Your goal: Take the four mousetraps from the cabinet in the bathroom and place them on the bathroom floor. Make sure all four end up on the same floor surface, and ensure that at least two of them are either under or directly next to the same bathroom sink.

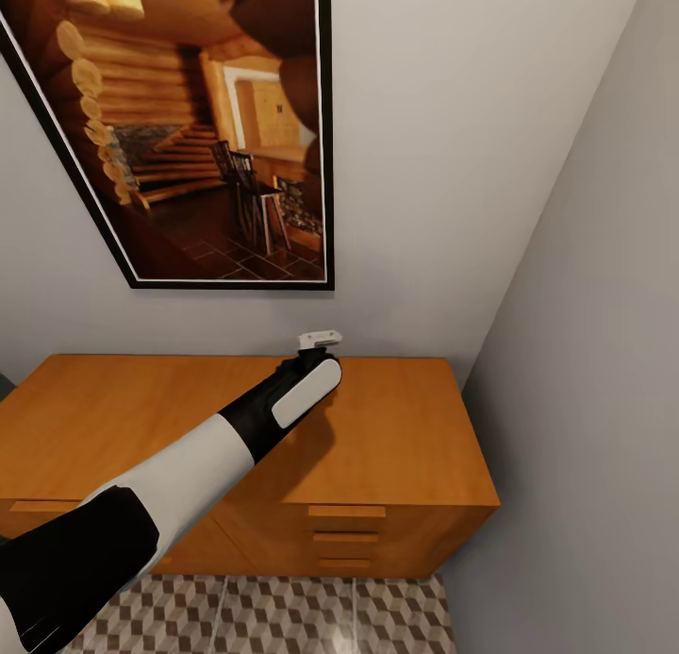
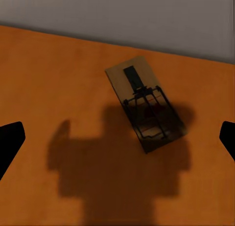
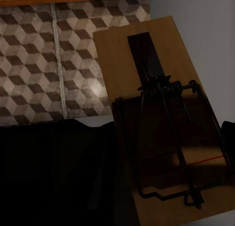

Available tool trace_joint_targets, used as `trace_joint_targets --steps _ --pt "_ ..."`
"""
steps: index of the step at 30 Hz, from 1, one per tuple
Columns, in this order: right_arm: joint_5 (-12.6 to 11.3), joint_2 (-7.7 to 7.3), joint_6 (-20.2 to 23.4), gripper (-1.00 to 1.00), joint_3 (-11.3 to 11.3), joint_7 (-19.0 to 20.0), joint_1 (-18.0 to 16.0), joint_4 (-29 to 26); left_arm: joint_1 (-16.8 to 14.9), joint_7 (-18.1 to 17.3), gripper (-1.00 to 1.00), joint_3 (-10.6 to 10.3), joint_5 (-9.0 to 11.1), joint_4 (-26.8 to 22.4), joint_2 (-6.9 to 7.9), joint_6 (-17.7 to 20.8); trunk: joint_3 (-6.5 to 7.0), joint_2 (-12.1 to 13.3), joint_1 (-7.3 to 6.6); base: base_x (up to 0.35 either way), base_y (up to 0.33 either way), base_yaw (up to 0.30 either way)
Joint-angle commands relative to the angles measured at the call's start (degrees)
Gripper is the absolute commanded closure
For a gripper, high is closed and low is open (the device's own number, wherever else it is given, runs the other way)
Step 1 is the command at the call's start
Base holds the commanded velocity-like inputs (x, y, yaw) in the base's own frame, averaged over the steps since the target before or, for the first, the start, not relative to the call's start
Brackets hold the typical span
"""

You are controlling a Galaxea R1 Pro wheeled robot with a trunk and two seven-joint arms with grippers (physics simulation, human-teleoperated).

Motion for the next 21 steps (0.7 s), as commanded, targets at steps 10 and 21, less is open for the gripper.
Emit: trace_joint_targets --steps 10,21 --pt "-0.55 0.02 -0.20 1.00 0.50 -0.19 -0.04 0.04 -0.09 0.30 -1.00 -0.16 0.22 -0.29 0.03 0.34 -0.79 -0.11 0.03 0.000 0.000 0.000" --pt "-0.55 0.09 -0.20 1.00 0.50 -0.19 -0.04 0.04 -0.09 0.23 -1.00 -0.41 0.23 -3.66 -0.06 0.45 -1.78 -0.11 0.03 0.000 0.000 0.000"
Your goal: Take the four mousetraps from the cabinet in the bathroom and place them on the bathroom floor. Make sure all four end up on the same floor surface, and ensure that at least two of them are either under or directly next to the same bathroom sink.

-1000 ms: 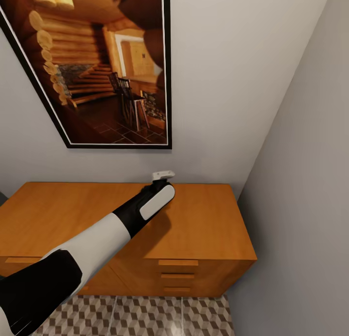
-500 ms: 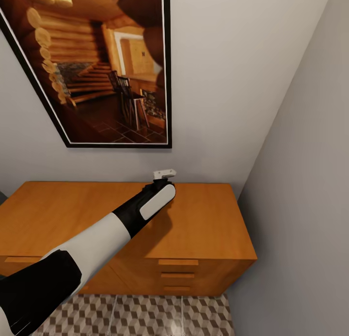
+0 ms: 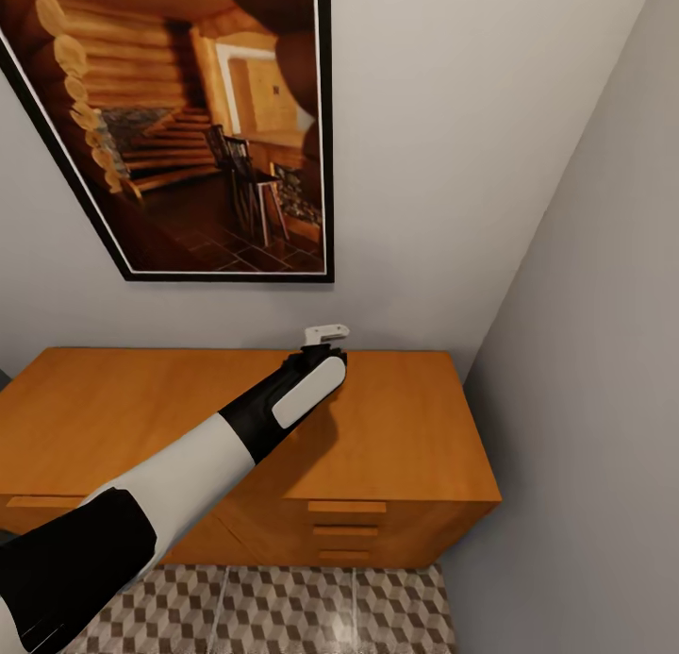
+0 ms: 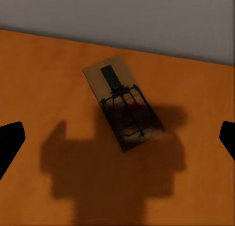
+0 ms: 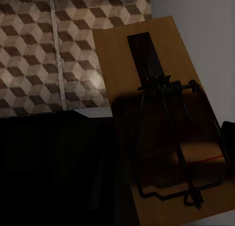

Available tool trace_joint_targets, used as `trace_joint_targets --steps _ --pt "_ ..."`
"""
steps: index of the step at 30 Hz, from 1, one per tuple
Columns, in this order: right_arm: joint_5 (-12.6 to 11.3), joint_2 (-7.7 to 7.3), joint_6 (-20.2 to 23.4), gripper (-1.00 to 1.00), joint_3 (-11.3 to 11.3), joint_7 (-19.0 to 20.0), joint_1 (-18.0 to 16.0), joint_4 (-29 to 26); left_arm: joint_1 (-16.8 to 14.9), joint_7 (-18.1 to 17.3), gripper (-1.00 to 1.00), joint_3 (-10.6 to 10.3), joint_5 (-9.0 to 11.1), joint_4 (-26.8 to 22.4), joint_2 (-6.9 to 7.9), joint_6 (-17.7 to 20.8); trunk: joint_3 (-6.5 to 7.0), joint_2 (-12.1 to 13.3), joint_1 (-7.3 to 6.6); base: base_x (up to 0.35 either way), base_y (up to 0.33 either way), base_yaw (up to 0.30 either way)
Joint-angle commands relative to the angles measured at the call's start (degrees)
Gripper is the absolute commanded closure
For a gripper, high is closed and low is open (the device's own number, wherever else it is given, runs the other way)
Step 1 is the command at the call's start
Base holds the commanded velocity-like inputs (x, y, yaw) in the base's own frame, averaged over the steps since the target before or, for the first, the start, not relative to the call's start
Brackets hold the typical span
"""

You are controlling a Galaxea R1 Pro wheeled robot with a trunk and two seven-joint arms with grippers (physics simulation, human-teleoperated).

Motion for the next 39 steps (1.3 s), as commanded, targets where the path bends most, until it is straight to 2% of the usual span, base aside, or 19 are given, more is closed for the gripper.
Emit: trace_joint_targets --steps 1,13,30,39 --pt "-0.55 0.02 -0.20 1.00 0.51 -0.17 -0.04 0.04 -0.09 0.35 -1.00 -0.17 0.22 -0.44 0.02 0.32 -0.20 -0.11 0.03 0.000 0.000 0.000" --pt "-0.55 0.04 -0.20 1.00 0.51 -0.13 -0.04 0.04 -0.09 0.35 -1.00 -0.23 0.22 -1.84 0.07 2.06 -1.29 -0.11 0.03 0.000 0.000 0.000" --pt "-0.55 0.04 -0.20 1.00 0.51 -0.12 -0.04 0.04 -0.09 0.49 -1.00 -0.23 0.21 -3.39 0.11 2.42 -2.83 -0.11 0.03 0.000 0.000 0.000" --pt "-0.55 0.04 -0.20 1.00 0.51 -0.12 -0.04 0.04 -0.09 0.75 -1.00 -0.23 0.08 -5.43 0.11 5.99 -3.65 -0.11 0.03 0.000 0.000 0.000"
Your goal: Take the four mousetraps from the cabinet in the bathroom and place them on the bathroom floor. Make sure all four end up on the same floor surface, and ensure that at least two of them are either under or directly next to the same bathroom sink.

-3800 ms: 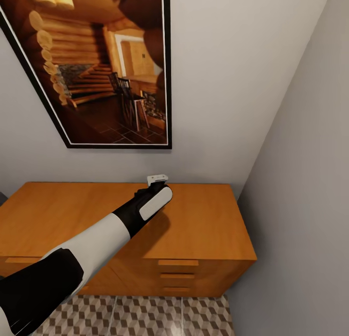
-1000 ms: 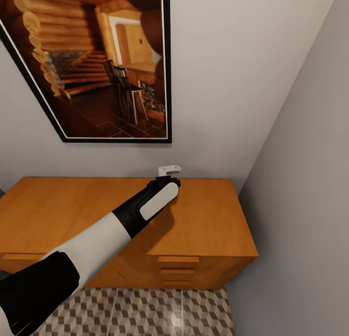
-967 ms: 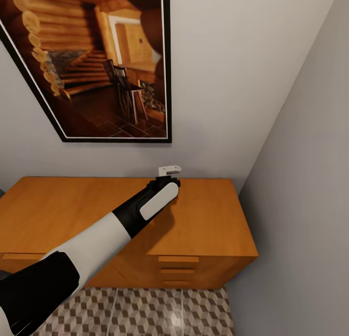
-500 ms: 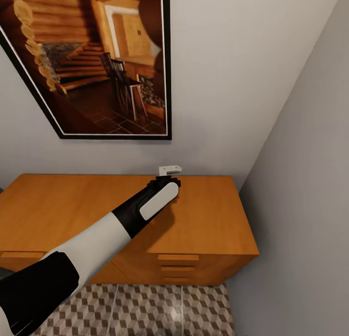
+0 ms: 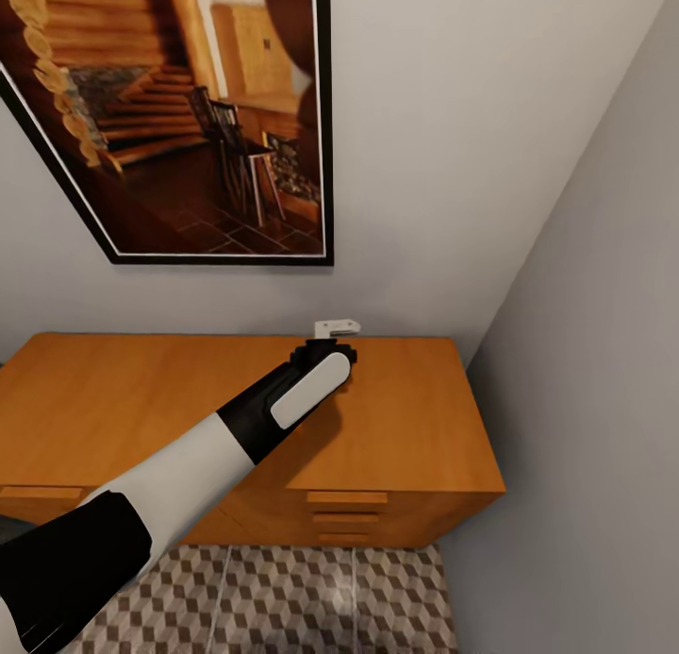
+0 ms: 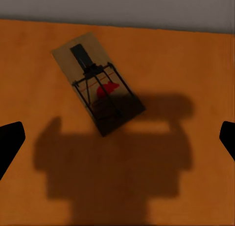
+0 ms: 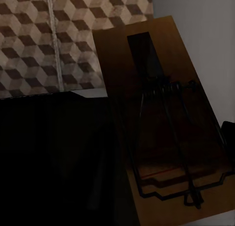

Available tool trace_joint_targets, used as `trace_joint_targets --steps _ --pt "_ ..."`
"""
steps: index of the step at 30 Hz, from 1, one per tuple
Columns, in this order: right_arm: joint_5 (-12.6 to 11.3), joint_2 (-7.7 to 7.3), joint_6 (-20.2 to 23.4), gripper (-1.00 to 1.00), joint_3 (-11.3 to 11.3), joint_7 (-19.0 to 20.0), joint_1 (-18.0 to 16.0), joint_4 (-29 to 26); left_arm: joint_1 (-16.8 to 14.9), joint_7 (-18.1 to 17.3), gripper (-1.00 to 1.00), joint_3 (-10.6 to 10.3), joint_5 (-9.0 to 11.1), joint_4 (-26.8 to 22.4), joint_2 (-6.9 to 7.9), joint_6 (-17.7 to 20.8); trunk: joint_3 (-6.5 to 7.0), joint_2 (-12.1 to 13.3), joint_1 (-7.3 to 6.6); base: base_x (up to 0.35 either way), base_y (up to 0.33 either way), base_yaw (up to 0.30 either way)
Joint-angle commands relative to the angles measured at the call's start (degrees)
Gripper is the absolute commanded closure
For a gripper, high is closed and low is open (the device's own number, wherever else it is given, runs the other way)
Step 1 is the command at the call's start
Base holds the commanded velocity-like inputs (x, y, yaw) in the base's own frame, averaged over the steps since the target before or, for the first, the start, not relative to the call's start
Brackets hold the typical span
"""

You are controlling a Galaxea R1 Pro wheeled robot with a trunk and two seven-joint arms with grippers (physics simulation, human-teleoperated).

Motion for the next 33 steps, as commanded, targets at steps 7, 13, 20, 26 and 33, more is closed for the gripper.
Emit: trace_joint_targets --steps 7,13,20,26,33 --pt "-0.55 0.02 -0.20 1.00 0.51 -0.17 -0.03 0.04 -0.08 0.43 -1.00 -0.11 0.12 -0.33 0.09 0.56 -0.73 -0.11 0.03 0.000 0.000 0.000" --pt "-0.55 0.02 -0.20 1.00 0.51 -0.17 -0.03 0.04 -0.08 0.48 -1.00 -0.06 0.06 -0.40 0.12 0.61 -1.28 -0.11 0.03 0.000 0.000 0.000" --pt "-0.55 0.02 -0.20 1.00 0.51 -0.17 -0.03 0.04 -0.08 0.59 -1.00 0.02 -0.02 -1.72 0.25 1.04 -1.91 -0.11 0.03 0.000 0.000 0.000" --pt "-0.55 0.02 -0.20 1.00 0.51 -0.17 -0.03 0.04 -0.08 0.60 -1.00 0.20 -0.03 -3.40 0.35 1.99 -2.46 -0.11 0.03 0.000 0.000 0.000" --pt "-0.55 0.02 -0.20 1.00 0.51 -0.17 -0.03 0.04 -0.08 0.60 -1.00 0.24 -0.03 -3.74 0.37 2.63 -3.10 -0.11 0.03 0.000 0.000 0.000"
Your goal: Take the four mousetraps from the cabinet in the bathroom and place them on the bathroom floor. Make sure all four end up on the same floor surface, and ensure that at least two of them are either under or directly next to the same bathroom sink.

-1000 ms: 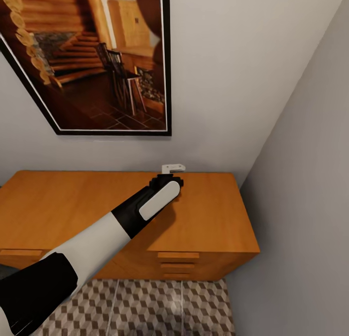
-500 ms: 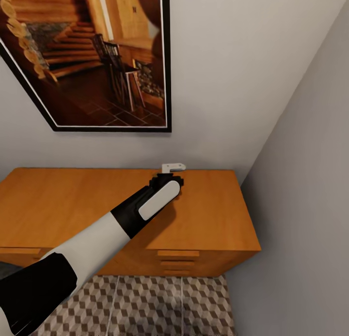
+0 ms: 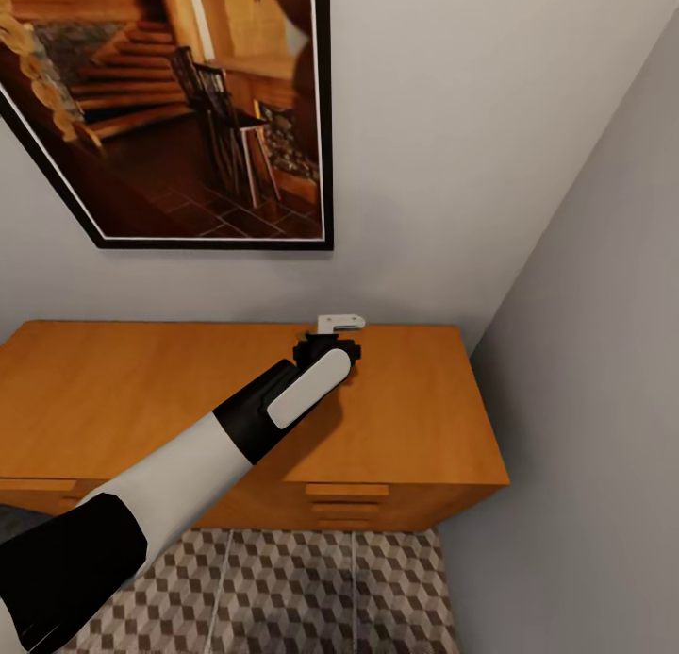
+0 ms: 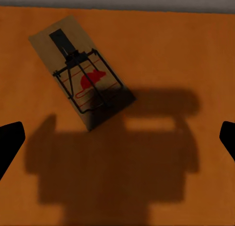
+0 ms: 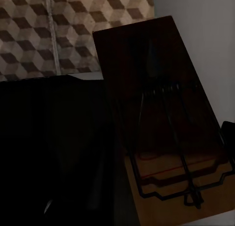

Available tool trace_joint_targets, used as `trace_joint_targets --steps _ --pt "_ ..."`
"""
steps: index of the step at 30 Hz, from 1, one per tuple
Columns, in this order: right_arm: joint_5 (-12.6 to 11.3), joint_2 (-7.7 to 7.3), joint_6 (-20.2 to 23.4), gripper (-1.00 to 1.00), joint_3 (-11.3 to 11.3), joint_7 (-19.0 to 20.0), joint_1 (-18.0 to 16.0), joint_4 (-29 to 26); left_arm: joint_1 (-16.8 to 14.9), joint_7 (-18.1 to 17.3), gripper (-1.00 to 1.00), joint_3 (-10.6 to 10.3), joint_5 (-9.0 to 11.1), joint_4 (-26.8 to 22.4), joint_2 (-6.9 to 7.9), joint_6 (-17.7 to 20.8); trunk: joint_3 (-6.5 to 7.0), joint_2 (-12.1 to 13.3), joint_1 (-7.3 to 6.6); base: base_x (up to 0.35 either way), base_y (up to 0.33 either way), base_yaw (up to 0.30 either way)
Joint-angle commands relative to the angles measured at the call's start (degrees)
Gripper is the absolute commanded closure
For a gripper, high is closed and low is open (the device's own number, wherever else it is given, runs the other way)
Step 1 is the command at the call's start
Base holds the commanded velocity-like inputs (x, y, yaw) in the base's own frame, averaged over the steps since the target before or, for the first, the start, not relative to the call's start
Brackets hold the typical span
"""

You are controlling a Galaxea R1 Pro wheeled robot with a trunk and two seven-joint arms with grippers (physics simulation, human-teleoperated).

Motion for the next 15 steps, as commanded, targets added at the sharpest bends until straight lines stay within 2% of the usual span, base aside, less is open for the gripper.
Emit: trace_joint_targets --steps 1,15 --pt "-0.55 0.02 -0.20 1.00 0.51 -0.17 -0.03 0.04 -0.08 0.41 -1.00 -0.09 0.30 -0.06 0.08 0.30 -0.18 -0.10 0.03 0.000 0.000 0.000" --pt "-0.55 0.02 -0.20 1.00 0.51 -0.17 -0.03 0.04 -0.08 0.41 -1.00 0.25 0.30 -1.04 1.58 1.23 -1.45 -0.10 0.03 0.000 0.000 0.000"
